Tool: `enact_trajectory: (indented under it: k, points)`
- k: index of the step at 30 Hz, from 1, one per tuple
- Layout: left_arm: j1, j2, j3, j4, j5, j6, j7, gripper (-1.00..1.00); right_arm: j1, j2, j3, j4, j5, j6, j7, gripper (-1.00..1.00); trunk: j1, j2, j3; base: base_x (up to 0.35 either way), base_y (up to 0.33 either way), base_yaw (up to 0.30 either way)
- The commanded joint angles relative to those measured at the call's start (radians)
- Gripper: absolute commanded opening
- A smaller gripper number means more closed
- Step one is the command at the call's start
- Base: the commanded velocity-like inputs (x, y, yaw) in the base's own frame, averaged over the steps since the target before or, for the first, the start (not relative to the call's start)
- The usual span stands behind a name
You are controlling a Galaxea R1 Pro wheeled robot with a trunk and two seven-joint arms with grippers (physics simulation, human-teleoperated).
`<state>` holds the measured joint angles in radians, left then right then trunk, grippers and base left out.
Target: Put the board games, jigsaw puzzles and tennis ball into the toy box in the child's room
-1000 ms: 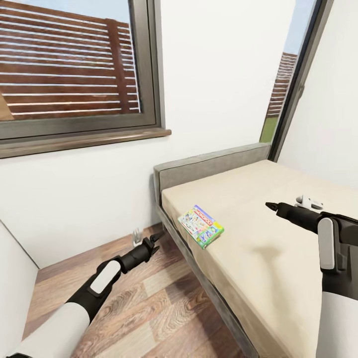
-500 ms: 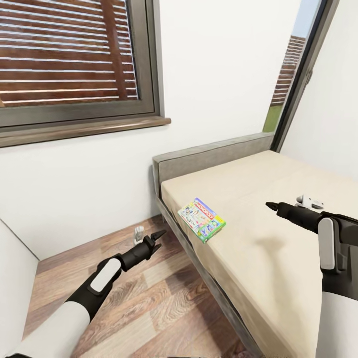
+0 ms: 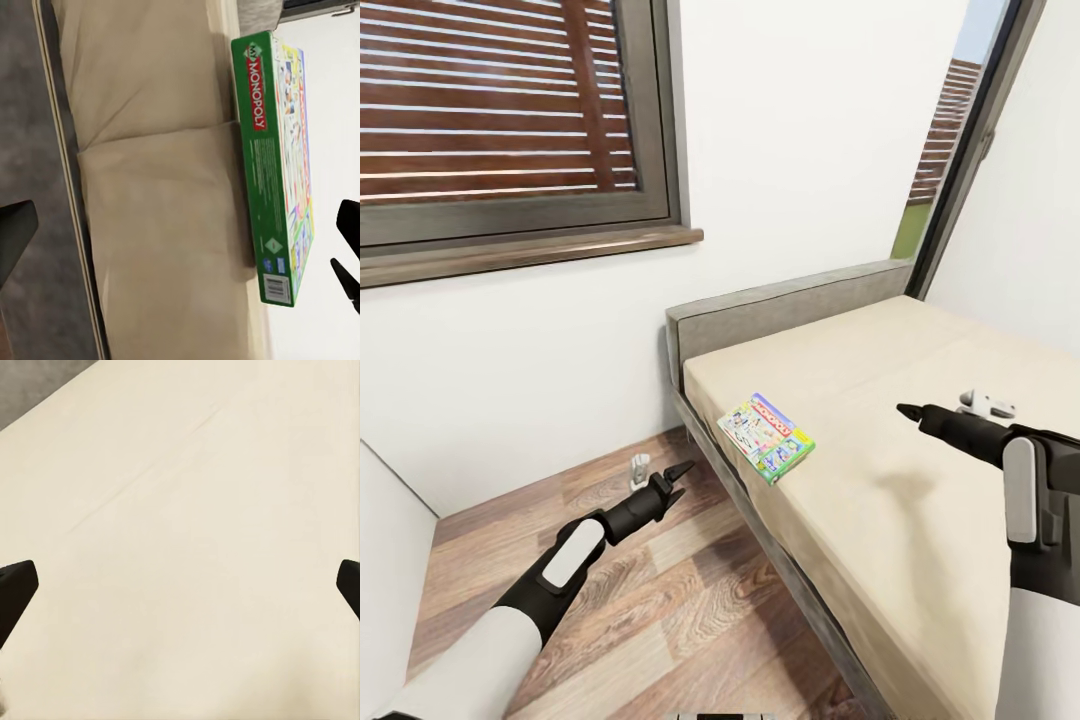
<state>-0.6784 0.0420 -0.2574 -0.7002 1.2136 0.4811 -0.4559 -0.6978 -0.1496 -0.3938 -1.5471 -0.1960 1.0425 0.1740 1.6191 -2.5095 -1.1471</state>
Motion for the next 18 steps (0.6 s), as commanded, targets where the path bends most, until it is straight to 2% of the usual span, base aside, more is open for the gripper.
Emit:
enact_trajectory:
  k: [1, 8, 10, 13, 15, 18]
  points:
    - [-0.001, 0.0, -0.003, 0.0, 0.008, 0.0, -0.004, 1.0, -0.001, 0.0, -0.002, -0.005, -0.002, 0.005, 0.002, 1.0, 0.0, 0.0, -0.001, 0.0, 0.0, -0.037]
    - [-0.004, -0.009, -0.005, -0.001, -0.003, -0.02, -0.041, 1.0, 0.0, -0.001, -0.01, -0.014, -0.002, 0.005, 0.001, 1.0, 0.0, 0.0, -0.001, 0.0, 0.0, -0.115]
    - [-0.007, -0.011, -0.006, -0.001, -0.023, -0.029, -0.077, 1.0, 0.0, -0.002, -0.013, -0.017, -0.002, 0.005, 0.001, 1.0, 0.0, 0.0, -0.001, 0.0, 0.0, -0.183]
    - [-0.008, -0.012, -0.006, -0.001, -0.036, -0.032, -0.099, 1.0, 0.0, -0.002, -0.015, -0.019, -0.002, 0.005, 0.001, 1.0, 0.0, 0.0, -0.001, 0.0, 0.0, -0.205]
    - [-0.01, -0.012, -0.005, -0.001, -0.059, -0.037, -0.147, 1.0, 0.001, -0.001, -0.016, -0.021, -0.002, 0.005, 0.001, 1.0, 0.0, 0.0, -0.001, 0.0, 0.0, -0.226]
    - [-0.011, -0.012, -0.005, -0.001, -0.069, -0.039, -0.169, 1.0, 0.001, -0.001, -0.016, -0.022, -0.002, 0.005, 0.001, 1.0, 0.0, 0.0, -0.001, 0.0, 0.0, -0.231]
